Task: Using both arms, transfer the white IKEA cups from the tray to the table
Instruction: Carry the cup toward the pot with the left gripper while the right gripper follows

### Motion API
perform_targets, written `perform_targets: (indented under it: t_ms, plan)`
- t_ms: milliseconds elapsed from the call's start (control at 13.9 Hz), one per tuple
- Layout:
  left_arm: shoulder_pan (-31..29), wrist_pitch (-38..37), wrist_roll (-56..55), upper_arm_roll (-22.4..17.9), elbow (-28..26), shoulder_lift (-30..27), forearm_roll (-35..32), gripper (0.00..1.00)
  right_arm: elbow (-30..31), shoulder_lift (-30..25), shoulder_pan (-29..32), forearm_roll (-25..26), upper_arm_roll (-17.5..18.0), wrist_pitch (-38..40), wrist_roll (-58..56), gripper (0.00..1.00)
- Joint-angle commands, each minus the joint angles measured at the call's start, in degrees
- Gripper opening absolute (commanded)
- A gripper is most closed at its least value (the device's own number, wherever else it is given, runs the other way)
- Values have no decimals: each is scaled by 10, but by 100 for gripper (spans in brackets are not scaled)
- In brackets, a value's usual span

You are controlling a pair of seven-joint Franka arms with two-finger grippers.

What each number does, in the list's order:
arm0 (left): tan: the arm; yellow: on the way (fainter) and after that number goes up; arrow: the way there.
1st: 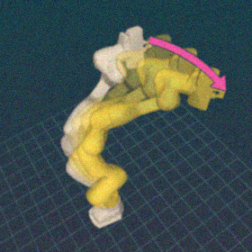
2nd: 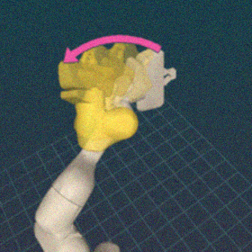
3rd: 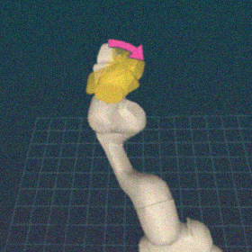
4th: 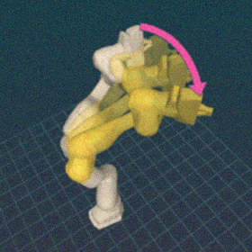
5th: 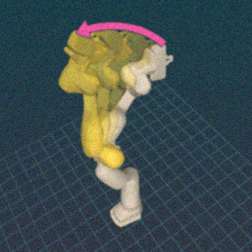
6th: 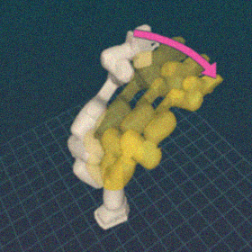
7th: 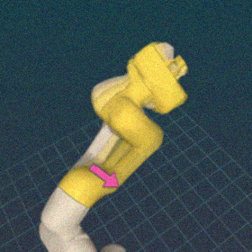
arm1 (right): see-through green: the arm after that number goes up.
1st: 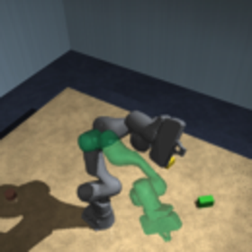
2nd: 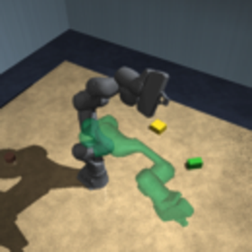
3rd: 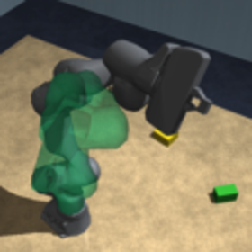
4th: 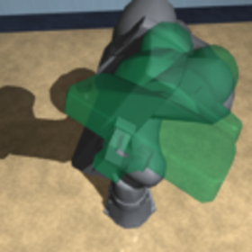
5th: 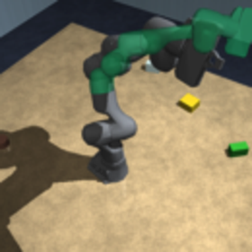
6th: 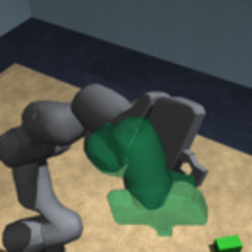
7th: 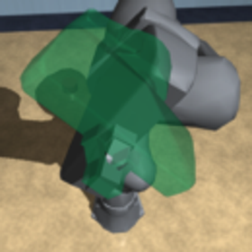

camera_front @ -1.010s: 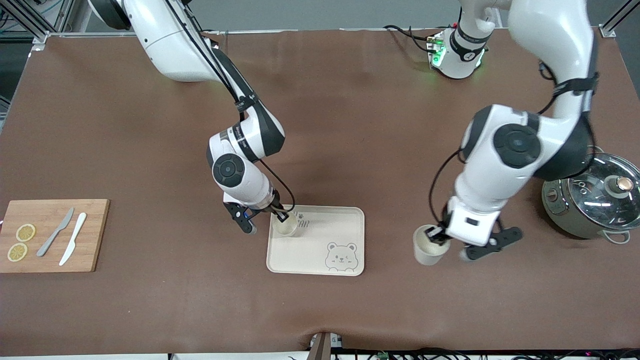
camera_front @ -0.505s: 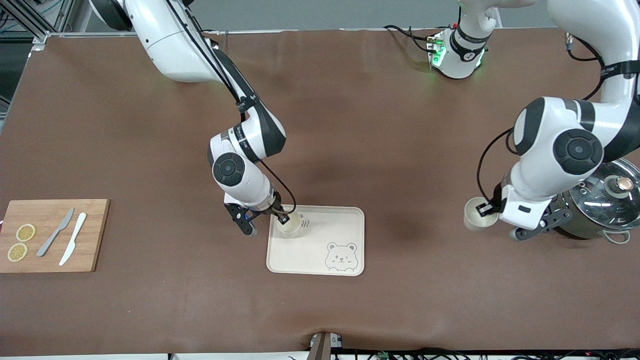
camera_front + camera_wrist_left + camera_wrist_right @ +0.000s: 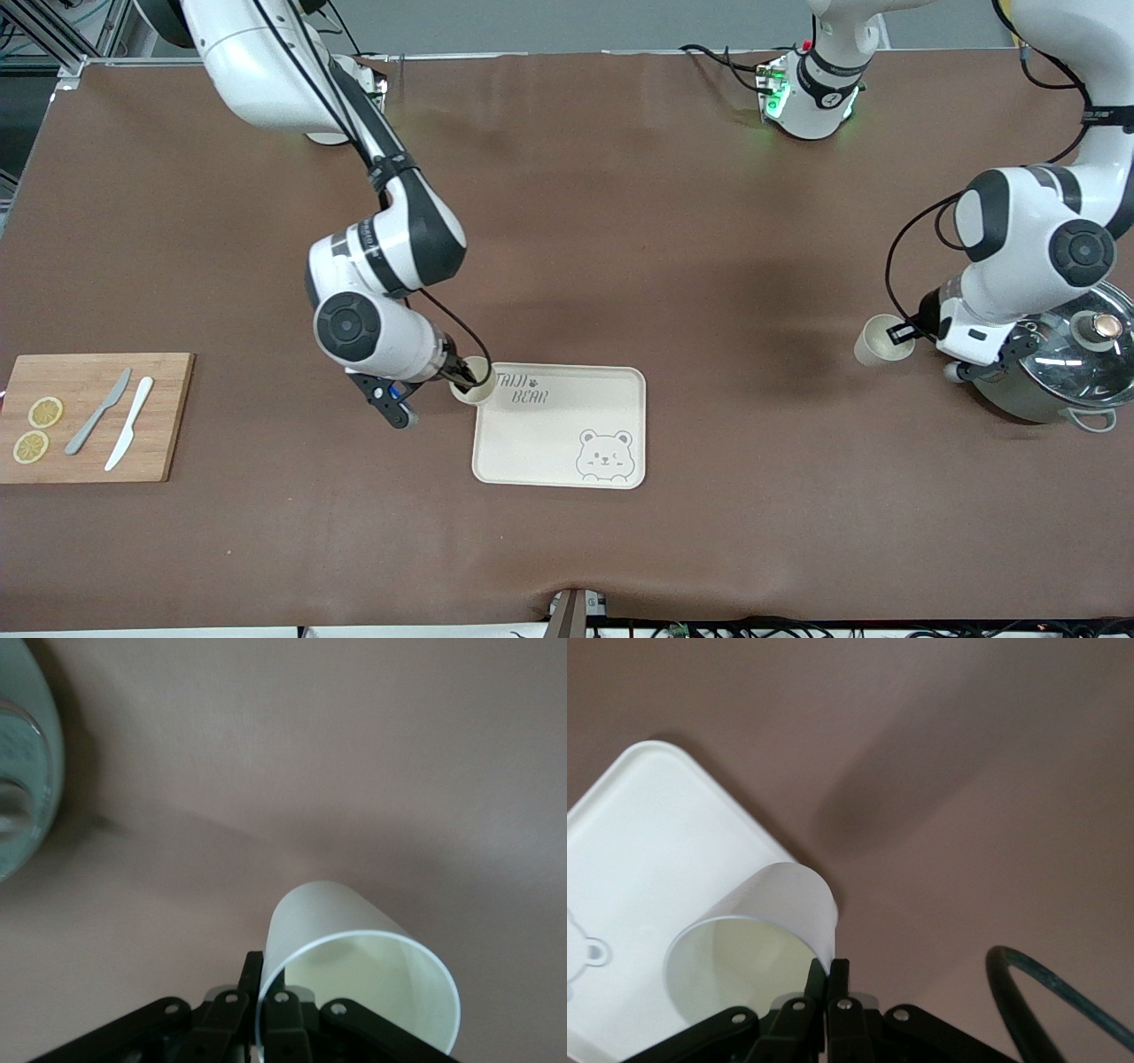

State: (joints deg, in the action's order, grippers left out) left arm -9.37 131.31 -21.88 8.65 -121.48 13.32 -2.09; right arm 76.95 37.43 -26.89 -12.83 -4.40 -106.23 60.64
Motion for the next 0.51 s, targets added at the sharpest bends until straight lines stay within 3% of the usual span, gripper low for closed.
perform_targets:
  t_ms: [0, 144, 433]
  plan:
    - [-2, 30, 10, 12, -63, -18, 12, 0, 91, -67, 30, 22, 4, 13, -109, 0]
    - [-5, 33, 42, 15, -77, -14, 13, 0, 150, -102, 45, 59, 2, 8, -174, 0]
    - [-8, 60, 56, 15, -75, 21, 35, 0, 246, -148, 95, 81, 1, -4, -270, 0]
